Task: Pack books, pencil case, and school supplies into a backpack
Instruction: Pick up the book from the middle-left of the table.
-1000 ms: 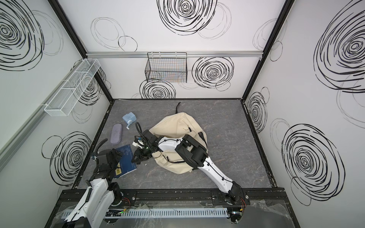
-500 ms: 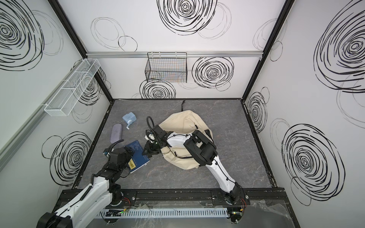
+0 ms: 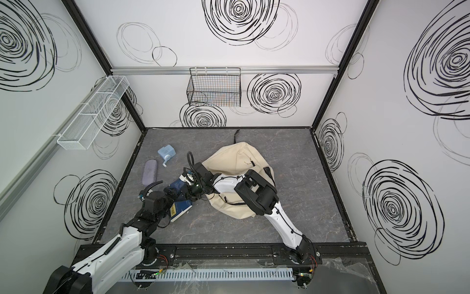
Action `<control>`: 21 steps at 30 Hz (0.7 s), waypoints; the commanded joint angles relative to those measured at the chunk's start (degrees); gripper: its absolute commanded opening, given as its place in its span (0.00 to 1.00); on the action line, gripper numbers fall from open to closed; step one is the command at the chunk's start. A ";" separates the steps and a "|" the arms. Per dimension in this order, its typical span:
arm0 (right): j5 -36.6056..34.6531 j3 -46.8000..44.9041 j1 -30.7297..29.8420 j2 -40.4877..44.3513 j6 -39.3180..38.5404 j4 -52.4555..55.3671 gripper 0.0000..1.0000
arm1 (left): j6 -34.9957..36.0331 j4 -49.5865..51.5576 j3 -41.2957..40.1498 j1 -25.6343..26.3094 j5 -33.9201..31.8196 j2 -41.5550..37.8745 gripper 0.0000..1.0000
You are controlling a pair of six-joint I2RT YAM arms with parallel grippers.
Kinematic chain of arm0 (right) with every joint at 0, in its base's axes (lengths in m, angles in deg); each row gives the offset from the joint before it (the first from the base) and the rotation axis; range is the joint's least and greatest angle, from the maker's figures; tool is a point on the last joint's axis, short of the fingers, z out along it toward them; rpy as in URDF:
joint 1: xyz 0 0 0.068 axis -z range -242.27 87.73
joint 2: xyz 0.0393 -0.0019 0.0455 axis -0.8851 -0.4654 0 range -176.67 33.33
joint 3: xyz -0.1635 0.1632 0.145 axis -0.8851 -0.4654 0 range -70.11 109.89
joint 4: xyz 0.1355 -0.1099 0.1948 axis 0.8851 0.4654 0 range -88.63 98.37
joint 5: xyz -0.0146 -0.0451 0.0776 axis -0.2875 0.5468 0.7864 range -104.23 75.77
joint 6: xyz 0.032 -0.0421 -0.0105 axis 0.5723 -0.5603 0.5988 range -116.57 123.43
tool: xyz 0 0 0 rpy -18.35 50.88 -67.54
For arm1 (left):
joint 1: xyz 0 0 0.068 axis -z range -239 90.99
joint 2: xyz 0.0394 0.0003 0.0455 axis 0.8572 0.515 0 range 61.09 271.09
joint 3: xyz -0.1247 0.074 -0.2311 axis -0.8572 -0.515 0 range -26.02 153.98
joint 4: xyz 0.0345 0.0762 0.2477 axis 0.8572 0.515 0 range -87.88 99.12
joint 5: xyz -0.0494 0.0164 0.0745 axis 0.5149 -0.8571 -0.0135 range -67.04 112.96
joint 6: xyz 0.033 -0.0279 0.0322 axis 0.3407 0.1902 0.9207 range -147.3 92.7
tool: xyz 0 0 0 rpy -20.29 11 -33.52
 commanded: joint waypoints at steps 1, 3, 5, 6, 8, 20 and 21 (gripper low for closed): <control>1.95 -1.51 0.47 4.95 1.09 -4.00 0.33 | -3.34 10.77 -3.75 0.39 5.71 0.24 0.96; -0.56 -1.34 0.75 5.96 -0.86 -0.30 0.29 | -3.27 11.82 -3.65 0.35 5.21 -0.78 0.96; -3.26 -0.31 1.11 6.48 -3.43 4.63 0.22 | -2.93 13.10 -3.22 0.09 4.81 -1.80 0.96; -4.88 0.34 1.30 6.63 -4.95 7.27 0.19 | -2.44 13.98 -2.83 -0.08 4.60 -2.45 0.96; -7.12 1.49 1.53 7.06 -7.22 10.95 0.14 | -1.13 16.28 -1.23 -0.27 3.50 -3.89 0.96; -7.41 1.90 9.76 22.04 -16.64 24.45 0.00 | 25.69 17.81 24.95 -1.32 -3.52 -13.31 0.98; -6.34 0.53 11.77 24.46 -16.64 24.30 0.00 | 29.04 15.80 27.90 -1.32 -1.22 -12.08 0.99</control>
